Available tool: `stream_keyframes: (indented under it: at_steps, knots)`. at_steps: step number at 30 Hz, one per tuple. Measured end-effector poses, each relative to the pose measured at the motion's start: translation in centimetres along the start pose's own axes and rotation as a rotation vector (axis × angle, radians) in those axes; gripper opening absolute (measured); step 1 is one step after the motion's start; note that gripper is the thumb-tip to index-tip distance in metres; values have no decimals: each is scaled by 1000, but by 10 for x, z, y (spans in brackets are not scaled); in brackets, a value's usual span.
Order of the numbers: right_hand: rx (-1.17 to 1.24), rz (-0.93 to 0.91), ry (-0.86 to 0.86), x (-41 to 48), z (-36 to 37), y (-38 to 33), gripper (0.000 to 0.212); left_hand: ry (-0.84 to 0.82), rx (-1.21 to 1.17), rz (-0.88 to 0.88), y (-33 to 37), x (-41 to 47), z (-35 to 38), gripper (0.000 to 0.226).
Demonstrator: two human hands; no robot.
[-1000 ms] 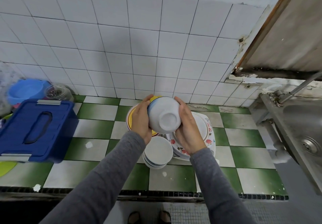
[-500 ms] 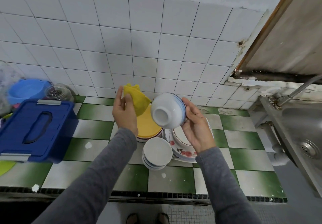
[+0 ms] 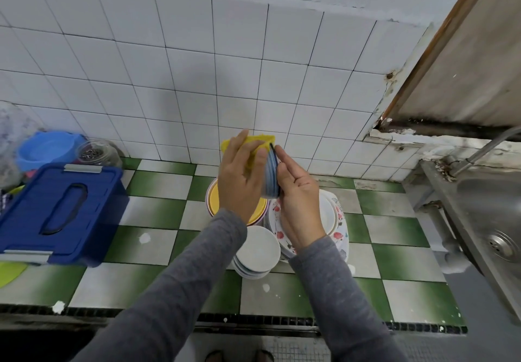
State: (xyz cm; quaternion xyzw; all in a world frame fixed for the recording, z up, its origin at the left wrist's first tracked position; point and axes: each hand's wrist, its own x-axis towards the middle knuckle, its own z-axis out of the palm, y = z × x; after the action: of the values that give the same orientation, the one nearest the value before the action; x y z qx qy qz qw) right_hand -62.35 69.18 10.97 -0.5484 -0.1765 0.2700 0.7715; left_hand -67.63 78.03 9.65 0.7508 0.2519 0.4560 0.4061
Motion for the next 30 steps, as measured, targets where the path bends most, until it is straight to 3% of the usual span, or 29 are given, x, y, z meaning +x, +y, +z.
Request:
stream_keyframes:
  at_steps: [4, 9, 11, 14, 17, 22, 27, 30]
  knots:
    - [-58, -55, -4, -1, 1, -5, 25, 32, -182, -118, 3, 9, -7, 40]
    - [41, -55, 30, 5, 6, -6, 32, 73, -121, 245, 5, -1, -3, 36]
    - [89, -43, 28, 4, 9, -6, 33, 74, -67, 314, 3, 4, -1, 35]
    - [98, -47, 0, -3, 12, -12, 29, 56, -30, 240, 6, 14, -5, 27]
    - [23, -98, -18, -5, 12, -16, 27, 41, -56, 143, 6, 17, -7, 40]
    - [8, -123, 21, -2, 12, -17, 26, 20, -7, 207, 8, 3, -8, 38]
    - [60, -92, 26, -3, 21, -15, 26, 140, 73, 76, 24, 11, -10, 32]
    - [76, -107, 23, -5, 23, -17, 27, 120, 158, 100, 24, 12, -10, 33]
